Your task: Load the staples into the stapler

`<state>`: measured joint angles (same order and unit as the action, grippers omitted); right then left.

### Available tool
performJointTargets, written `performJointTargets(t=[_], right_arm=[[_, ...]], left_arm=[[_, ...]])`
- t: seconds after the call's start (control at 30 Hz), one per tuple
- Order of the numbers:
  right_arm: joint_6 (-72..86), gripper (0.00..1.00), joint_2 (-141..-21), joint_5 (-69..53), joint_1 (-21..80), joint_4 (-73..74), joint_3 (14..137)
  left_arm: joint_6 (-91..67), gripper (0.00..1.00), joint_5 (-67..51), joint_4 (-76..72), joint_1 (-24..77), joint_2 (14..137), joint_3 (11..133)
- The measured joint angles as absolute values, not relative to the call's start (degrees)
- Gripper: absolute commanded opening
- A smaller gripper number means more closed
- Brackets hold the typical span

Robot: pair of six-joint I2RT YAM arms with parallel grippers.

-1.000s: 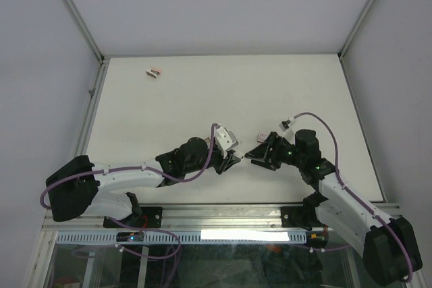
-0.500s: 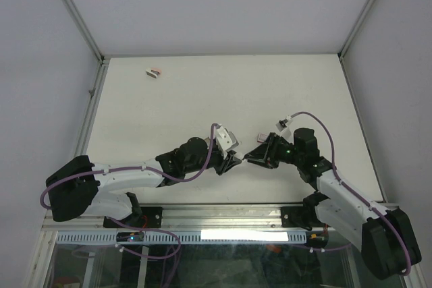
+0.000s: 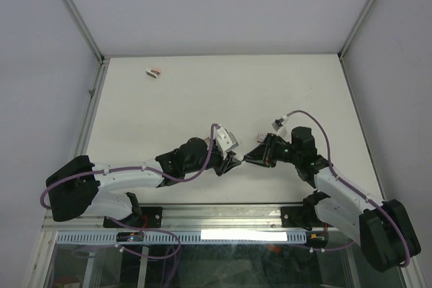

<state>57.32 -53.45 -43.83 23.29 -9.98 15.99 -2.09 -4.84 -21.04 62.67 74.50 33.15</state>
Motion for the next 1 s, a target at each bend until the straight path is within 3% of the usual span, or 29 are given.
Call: performJointTargets(t=[0.67, 0.87, 0.9, 0.93, 0.97, 1.0], right_arm=[[60.66, 0.24, -56.12, -44.16, 23.99, -15.31, 14.66], [60.55, 0.00, -56.34, -44.01, 24.16, -15.42, 14.63], [60.42, 0.00, -56.34, -43.86, 24.16, -15.40, 14.63], [60.27, 0.00, -56.34, -43.70, 24.16, -15.38, 14.63], [60.12, 0.00, -56.34, -43.51, 24.16, -15.35, 14.63], [60.03, 0.00, -56.29, -43.13, 24.18, -15.33, 14.63]], left_arm=[[-2.04, 0.00, -4.32, -21.08, 62.67, 75.11, 32.84], [-2.02, 0.00, -4.27, -21.15, 62.70, 75.53, 32.84], [-2.02, 0.02, -4.14, -21.21, 62.70, 75.55, 32.84], [-2.02, 0.13, -3.99, -21.37, 62.70, 75.55, 32.84], [-2.04, 0.30, -3.81, -21.43, 62.70, 75.55, 32.84], [-2.04, 0.54, -3.46, -21.50, 62.70, 75.55, 32.84]])
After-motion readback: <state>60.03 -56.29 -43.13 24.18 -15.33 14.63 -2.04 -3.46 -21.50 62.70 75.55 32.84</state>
